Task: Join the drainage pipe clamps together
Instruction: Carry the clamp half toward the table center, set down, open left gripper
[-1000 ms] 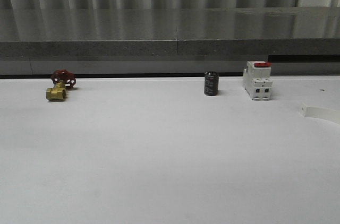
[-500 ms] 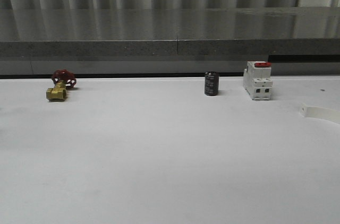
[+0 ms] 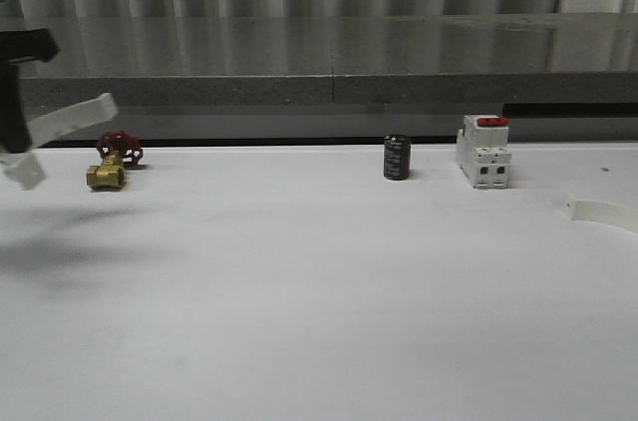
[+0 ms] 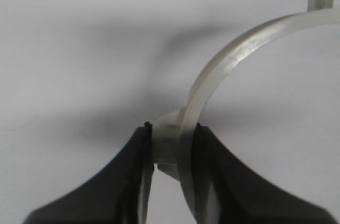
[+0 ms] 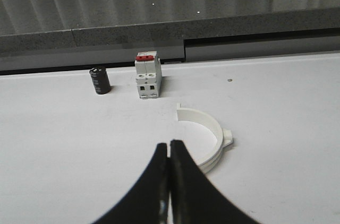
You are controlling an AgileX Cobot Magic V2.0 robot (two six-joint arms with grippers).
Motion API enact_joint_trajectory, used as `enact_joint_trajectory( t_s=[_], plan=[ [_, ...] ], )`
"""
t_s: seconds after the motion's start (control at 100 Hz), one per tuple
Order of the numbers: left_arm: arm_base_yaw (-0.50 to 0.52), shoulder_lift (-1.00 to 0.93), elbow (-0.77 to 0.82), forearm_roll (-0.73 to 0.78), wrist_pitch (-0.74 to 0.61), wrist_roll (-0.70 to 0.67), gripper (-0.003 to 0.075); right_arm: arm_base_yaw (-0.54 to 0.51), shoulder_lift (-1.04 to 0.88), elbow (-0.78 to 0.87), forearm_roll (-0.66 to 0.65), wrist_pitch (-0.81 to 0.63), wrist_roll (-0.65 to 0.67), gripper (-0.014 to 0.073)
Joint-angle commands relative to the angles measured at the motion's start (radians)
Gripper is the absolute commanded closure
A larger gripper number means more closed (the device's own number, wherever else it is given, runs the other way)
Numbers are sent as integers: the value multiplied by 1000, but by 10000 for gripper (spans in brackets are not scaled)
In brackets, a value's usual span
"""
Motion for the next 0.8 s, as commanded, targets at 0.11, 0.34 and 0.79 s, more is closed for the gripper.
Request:
enact_joint_trajectory(
  t_s=[0.11, 0.34, 0.79],
  plan=[
    [-210, -44, -29, 46, -89, -179, 605, 2, -18, -15, -3, -84, -4, 662],
    [-360, 25, -29, 100, -112, -313, 605, 2, -18, -15, -3, -84, -4, 662],
    [-446, 108, -29, 167, -151, -449, 603, 2, -18, -15, -3, -84, -4, 662]
  ],
)
